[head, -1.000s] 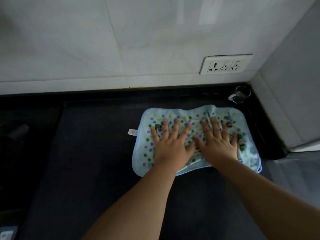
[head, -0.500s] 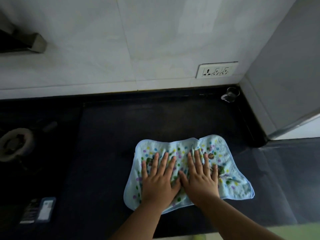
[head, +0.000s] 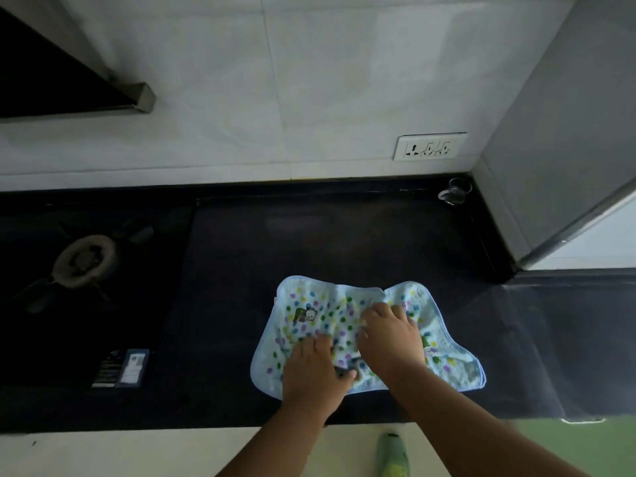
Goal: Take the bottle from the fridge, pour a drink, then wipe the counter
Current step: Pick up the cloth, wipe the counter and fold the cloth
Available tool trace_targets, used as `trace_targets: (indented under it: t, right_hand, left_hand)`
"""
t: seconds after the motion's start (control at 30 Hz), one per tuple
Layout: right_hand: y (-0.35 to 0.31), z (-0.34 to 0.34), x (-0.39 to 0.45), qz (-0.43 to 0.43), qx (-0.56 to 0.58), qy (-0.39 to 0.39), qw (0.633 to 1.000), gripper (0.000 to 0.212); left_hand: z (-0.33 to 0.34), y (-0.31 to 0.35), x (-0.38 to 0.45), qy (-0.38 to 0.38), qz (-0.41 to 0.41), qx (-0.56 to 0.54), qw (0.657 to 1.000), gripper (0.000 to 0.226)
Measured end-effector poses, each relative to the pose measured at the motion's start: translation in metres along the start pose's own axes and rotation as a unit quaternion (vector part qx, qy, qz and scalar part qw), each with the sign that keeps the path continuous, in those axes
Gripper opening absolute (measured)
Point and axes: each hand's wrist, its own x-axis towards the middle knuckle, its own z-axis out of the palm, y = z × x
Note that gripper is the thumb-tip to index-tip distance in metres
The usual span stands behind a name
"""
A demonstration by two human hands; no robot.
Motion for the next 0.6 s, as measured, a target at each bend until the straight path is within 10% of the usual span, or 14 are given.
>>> trace_targets:
  t: [0.3, 0.47, 0.6]
  right_hand:
    - [0.001, -0.01, 0.036, -0.007, -0.001, -0.123, 0.992, 0.08]
    - [0.008, -0.014, 0.025, 0.049, -0.026, -0.144, 0.988, 0.041]
    - [-0.002, -0.025, 0.012, 0.033, -0.005, -0.122, 0.992, 0.034]
  left_hand:
    - [-0.018, -0.013, 0.012, 0.052, 0.001, -0.113, 0.992, 0.03]
    - [-0.04, -0.023, 0.011, 0.126, -0.036, -0.149, 0.98, 0.014]
    - [-0.046, -0.02, 0.003, -0.064, -0.138, -0.174, 0.973, 0.036]
